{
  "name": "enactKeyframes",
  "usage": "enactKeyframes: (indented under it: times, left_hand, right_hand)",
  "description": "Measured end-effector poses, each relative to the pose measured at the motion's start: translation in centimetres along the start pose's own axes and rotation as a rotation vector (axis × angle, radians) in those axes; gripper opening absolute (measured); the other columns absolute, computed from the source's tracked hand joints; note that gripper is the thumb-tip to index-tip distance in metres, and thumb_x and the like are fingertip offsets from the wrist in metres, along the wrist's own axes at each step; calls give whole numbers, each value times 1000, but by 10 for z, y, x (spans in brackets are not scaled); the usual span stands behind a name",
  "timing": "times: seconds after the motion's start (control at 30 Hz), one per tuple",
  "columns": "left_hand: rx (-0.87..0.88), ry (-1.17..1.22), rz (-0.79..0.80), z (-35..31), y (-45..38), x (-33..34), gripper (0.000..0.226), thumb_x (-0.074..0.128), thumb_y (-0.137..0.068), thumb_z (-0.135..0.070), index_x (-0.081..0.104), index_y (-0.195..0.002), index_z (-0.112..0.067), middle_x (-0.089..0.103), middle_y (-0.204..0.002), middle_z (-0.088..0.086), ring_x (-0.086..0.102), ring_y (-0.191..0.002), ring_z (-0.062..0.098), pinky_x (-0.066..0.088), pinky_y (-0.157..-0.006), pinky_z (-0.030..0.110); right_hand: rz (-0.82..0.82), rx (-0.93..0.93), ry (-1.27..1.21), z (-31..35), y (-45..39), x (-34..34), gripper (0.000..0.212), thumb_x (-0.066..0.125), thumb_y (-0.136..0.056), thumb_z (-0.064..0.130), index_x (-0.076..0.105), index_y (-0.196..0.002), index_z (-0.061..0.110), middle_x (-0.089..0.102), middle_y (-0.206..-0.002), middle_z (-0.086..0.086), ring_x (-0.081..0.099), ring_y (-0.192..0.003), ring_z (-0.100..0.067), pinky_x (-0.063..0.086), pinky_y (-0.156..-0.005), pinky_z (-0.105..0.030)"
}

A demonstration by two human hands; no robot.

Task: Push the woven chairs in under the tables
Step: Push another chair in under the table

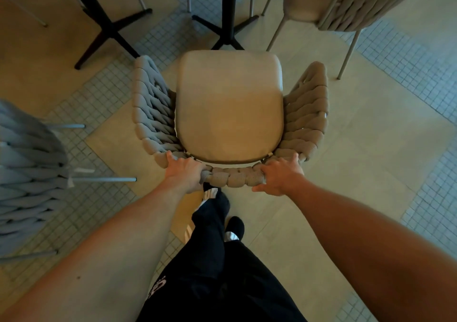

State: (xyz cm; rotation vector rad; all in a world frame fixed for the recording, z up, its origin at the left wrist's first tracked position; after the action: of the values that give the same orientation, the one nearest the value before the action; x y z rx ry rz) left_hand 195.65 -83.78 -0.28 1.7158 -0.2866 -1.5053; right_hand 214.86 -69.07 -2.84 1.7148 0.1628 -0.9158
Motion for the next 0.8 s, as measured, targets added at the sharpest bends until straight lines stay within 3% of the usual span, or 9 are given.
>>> enactKeyframes:
  times: [0.17, 0.27, 0.33, 0.43, 0.6, 0.8]
  left_hand:
    - [-14, 15, 3, -1, -46, -28, 22, 67, -84, -33, 47, -88, -40, 59, -93, -7, 62, -109, 24, 14, -114, 68]
    - [-12, 17, 13, 1, -64, -45, 23, 67, -85, -35, 46, -89, -41, 63, -99, -7, 62, -110, 24, 13, -114, 68]
    - [2, 5, 2, 3, -73, -56, 18, 65, -87, -37, 51, -97, -42, 65, -105, -7, 61, -112, 23, 15, -115, 67]
    - [12, -16, 27, 6, -85, -68, 29, 63, -87, -40, 55, -114, -46, 65, -109, -10, 61, -113, 22, 16, -113, 66]
    - [11, -28, 26, 16, -99, -79, 19, 65, -85, -34, 48, -92, -41, 64, -100, -12, 61, -109, 20, 15, -113, 66]
    - [4, -6, -5, 16, -111, -90, 26, 66, -84, -32, 43, -89, -44, 64, -101, -12, 61, -110, 20, 13, -114, 66]
  right_hand:
    - [-3, 26, 1, -32, -31, -29, 82, 38, -83, 88, 45, -144, 34, 52, -146, 0, 45, -137, -27, 16, -112, -70]
    - [11, 33, 13, -45, -43, -49, 83, 38, -84, 87, 44, -146, 32, 50, -149, -1, 43, -139, -28, 15, -113, -70]
    - [18, 37, 17, -49, -51, -57, 83, 39, -84, 87, 44, -146, 31, 50, -149, -2, 43, -140, -29, 15, -113, -70]
    - [32, 51, 9, -53, -60, -67, 84, 40, -82, 88, 46, -144, 31, 51, -148, -4, 44, -138, -31, 15, -113, -70]
    - [19, 53, -2, -57, -69, -80, 84, 40, -83, 87, 47, -144, 29, 52, -148, -5, 43, -139, -31, 13, -114, -70]
    - [16, 46, -6, -69, -80, -90, 87, 39, -84, 87, 45, -146, 27, 51, -149, -7, 43, -140, -32, 13, -114, -70]
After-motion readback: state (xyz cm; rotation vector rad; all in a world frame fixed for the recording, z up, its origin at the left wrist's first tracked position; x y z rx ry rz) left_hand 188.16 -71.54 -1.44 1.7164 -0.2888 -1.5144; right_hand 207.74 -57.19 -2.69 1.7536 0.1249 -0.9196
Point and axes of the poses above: each hand's wrist, its own y-axis away from the middle knuckle, its own x-axis out of the palm, z = x × y, the point moved 5 cm from there along -y, towards the middle knuckle
